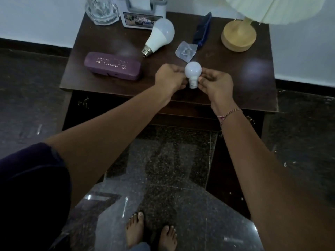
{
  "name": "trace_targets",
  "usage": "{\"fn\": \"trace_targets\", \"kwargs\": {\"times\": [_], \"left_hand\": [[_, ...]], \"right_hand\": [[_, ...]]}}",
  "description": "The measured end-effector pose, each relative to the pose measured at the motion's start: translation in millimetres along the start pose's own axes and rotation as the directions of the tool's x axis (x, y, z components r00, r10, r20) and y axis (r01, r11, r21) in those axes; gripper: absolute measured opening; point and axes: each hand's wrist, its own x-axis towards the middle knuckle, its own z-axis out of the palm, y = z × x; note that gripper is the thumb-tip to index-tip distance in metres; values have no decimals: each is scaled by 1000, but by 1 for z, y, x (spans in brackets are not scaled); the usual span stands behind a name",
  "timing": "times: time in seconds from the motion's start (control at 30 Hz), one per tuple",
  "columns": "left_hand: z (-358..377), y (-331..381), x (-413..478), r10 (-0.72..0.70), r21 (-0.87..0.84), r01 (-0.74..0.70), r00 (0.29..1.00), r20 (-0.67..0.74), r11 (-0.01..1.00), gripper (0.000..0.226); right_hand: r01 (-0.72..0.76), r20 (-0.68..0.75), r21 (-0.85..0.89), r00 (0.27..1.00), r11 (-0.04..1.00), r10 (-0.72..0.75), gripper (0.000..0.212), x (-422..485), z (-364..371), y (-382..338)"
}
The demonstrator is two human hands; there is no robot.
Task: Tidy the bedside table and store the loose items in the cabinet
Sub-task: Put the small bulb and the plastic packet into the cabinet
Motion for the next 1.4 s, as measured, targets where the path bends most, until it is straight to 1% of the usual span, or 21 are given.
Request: {"fn": "trace_targets", "kwargs": {"times": [0.07,0.13,0.2,0.27,0.33,0.4,0.5,0.57,0.63,0.7,0.77,0.87,1.0,1.07,1.13,1.2,1.27,1.4], "left_hand": [[-2,-4,-13,19,10,-19,1000,-15,1000,19],[-3,-11,-25,0,-19,-1,999,-48,1000,19],[-2,-20,-35,-69,-157,56,995,-79,986,25],[-2,-30,-47,-148,-264,124,986,-71,956,28],[-4,-42,-56,-213,-311,185,975,-57,932,30],[-8,-58,-62,-246,-327,216,968,-52,920,31],[-13,-94,-63,-245,-383,209,968,-47,900,25],[-15,-121,-58,-227,-443,186,973,-40,877,22],[-17,-144,-45,-208,-470,155,976,-64,869,20],[-19,-158,-26,-165,-459,112,983,-78,881,19],[-22,-168,-3,-104,-415,62,991,-80,908,20],[-30,-180,30,-29,-348,-3,996,-85,937,29],[-31,-189,69,-12,-282,-19,994,-108,959,33],[-29,-192,85,-6,-290,-23,995,-97,957,33],[-28,-190,96,15,-310,-37,997,-72,950,33],[-30,-187,103,46,-311,-59,998,-49,948,35],[-31,-183,104,60,-302,-68,998,-34,951,34],[-30,-183,102,29,-309,-39,999,-39,950,35]], "right_hand": [[4,-7,14,1000,1000,-3,34,-8,-3,2],[3,-17,6,1000,1000,-3,34,-23,-2,10],[36,-2,-25,999,999,-36,33,-41,0,21],[65,10,-55,998,996,-65,33,-58,-1,32],[85,48,-47,995,995,-83,37,-71,-3,46],[135,100,-32,986,990,-132,41,-82,-4,64],[208,153,-61,969,976,-196,42,-85,1,95],[208,170,-78,966,975,-192,42,-81,10,116],[190,177,-57,968,980,-177,41,-70,21,135],[214,158,-57,966,975,-203,40,-56,32,151],[288,142,-106,952,952,-272,39,-37,41,163],[369,141,-157,926,916,-349,37,-6,55,175],[457,170,-253,889,853,-426,36,31,67,185],[508,165,-313,861,802,-481,34,47,70,187],[527,142,-346,847,776,-512,34,60,68,183],[533,159,-348,844,771,-511,32,67,68,180],[518,162,-326,855,791,-493,32,68,68,182],[491,152,-246,871,836,-467,40,72,75,191]]}}
